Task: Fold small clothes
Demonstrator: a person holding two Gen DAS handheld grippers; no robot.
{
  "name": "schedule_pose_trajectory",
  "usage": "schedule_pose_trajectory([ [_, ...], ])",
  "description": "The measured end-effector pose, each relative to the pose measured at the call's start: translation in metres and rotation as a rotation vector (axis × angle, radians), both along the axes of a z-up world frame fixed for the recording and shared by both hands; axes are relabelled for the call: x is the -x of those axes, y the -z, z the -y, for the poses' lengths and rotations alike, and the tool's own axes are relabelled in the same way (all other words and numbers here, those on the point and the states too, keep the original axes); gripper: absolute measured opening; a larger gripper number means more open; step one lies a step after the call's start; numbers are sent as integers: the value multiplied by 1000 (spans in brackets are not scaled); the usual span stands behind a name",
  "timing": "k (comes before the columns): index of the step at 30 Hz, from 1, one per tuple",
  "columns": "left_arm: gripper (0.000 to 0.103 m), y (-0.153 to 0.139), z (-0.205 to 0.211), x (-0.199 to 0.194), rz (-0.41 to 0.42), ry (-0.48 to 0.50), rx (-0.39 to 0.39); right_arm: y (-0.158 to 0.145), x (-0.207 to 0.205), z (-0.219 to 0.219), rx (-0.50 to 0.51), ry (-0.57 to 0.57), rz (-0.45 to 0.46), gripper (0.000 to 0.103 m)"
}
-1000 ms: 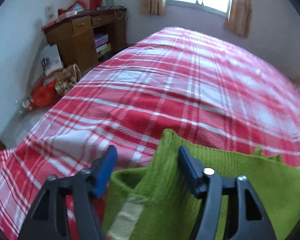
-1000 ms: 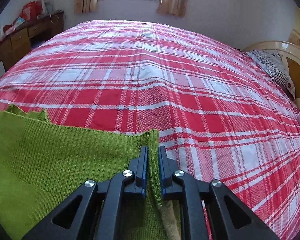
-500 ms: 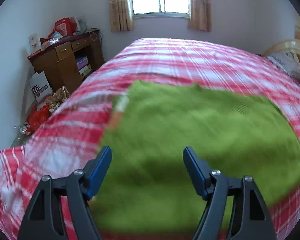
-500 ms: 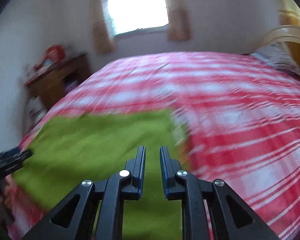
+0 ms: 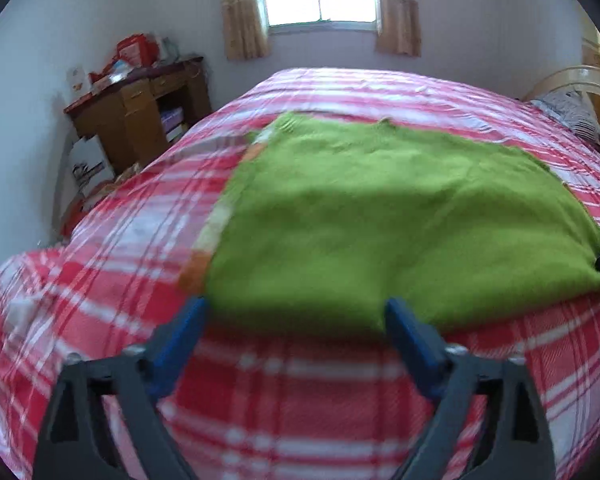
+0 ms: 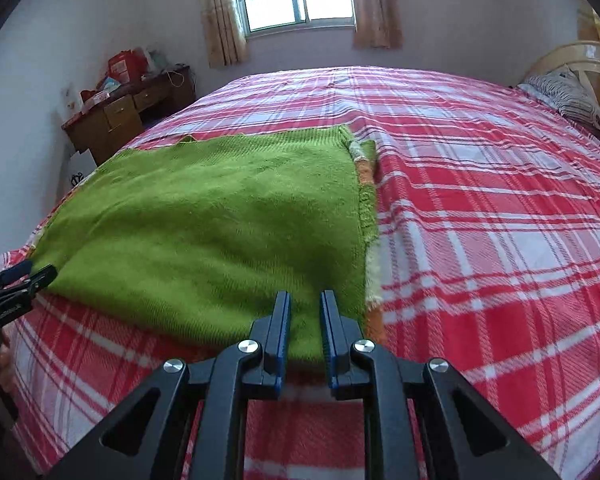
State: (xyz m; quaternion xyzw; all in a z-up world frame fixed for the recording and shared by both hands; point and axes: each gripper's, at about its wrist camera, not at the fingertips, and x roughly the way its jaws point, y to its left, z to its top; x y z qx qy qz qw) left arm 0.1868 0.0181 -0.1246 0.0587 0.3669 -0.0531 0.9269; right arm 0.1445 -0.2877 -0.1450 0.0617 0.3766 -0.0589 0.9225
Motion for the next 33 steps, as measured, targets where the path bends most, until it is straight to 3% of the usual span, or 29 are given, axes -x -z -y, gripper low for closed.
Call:
schedule_pose_trajectory([
  [3, 98, 3, -25, 2, -45, -47, 57, -7, -3, -7, 49, 29, -29, 15],
  [7, 98, -17, -63, -14, 1, -130, 231, -39, -16, -44, 73, -61, 65, 15],
  [10, 98, -27, -69, -43, -1, -149, 320, -53, -53, -75, -17, -146, 101, 15],
  [15, 98, -28, -54, -96, -14, -142, 298, -33, -113, -103, -119, -150, 61, 15],
  [18, 96, -18, -42, -123, -43, -138, 269, 8, -136, -122, -47, -179, -35, 16],
  [20, 94, -8, -37, -134, -80, -134, 275, 4, -133, -124, -37, -178, -14, 16],
  [22, 92, 4, -36, -137, -139, -128, 332, 7, -133, -122, -51, -179, -5, 16],
  [24, 92, 5, -31, -134, -96, -133, 322, 7, -130, -116, -82, -173, 17, 16],
  [29, 72, 4, -31, -121, -89, -70, 377, -1, -111, -84, -222, -69, 122, 16],
  [33, 62, 7, -30, -124, -99, -78, 413, 5, -110, -68, -332, -28, 116, 16],
])
